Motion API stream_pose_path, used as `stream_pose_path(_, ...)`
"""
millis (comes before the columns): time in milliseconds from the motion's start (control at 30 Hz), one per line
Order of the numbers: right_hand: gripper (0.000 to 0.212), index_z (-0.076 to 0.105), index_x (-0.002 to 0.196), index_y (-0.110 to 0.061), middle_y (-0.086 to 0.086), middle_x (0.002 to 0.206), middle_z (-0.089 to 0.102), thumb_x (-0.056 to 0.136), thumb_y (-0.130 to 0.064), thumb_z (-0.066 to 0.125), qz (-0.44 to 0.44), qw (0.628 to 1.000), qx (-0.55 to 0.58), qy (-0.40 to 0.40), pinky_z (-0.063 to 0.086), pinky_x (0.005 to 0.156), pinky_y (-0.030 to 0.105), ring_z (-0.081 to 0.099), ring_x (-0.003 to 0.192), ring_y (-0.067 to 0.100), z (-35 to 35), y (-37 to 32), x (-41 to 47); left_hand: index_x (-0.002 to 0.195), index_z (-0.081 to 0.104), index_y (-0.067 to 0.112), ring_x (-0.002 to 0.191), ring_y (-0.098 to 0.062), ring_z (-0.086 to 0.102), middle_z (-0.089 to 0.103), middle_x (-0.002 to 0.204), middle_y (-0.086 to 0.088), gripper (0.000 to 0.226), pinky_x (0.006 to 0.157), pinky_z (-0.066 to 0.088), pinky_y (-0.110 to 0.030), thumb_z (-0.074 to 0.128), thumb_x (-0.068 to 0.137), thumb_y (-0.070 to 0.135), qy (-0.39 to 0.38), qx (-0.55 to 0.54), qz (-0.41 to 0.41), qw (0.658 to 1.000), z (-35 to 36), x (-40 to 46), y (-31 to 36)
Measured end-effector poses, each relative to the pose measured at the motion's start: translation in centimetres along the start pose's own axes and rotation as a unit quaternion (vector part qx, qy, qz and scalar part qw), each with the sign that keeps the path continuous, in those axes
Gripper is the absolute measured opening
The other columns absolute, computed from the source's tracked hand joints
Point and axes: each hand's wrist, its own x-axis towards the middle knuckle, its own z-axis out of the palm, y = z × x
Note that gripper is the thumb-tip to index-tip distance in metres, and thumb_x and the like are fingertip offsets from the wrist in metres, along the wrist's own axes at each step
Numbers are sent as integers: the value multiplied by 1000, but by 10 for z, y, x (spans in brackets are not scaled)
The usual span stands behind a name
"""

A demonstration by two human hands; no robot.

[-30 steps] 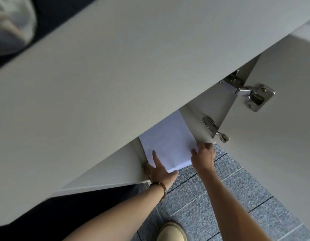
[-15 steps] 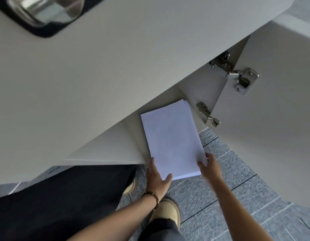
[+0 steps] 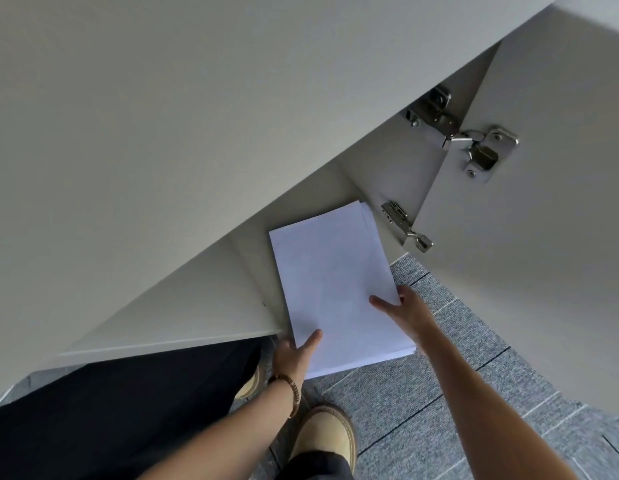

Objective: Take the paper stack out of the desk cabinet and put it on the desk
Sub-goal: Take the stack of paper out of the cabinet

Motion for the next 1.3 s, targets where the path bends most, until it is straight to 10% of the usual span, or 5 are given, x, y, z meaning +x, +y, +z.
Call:
stream_pose_path(367,41,61,123,-7,8,99,69,85,-17,74,-10,994,86,-59,46,66,22,63,80,16,0,-11,-26,119,64,12,104,-17,65,69,123,-6,33,89,47,-28,72,87,14,-122,-31,21,992,-19,-20,18)
stream_pose_path(467,38,60,121,-7,13,105,71,85,-9,72,-18,995,87,-50,56,77,36,66,87,24,1,-12,-52,127,60,9,108,-18,62,68,123,-5,40,89,44,-25,70,89,14,-121,19,68,990,-28,-44,23)
stream_pose_path(633,41,58,124,-10,1,91,68,86,-6,70,-26,992,115,-44,47,58,21,62,74,6,-12,-20,-104,115,64,13,99,-17,66,71,113,-3,27,75,52,-22,69,89,11,-146,48,81,985,-54,-90,39)
stream_pose_path(967,46,56,125,-15,2,104,75,83,-19,76,-118,980,160,-12,61,67,27,74,82,12,-55,-66,-239,106,71,6,73,-2,74,77,86,7,21,60,56,-15,71,86,4,-209,41,146,966,-121,-198,93)
stream_pose_path(1300,31,66,110,-19,2,105,78,82,-25,77,-211,963,160,44,62,77,39,76,90,15,-91,-128,-348,109,71,2,97,-33,74,77,104,-15,34,89,58,-47,79,79,14,-256,2,199,946,-178,-287,139)
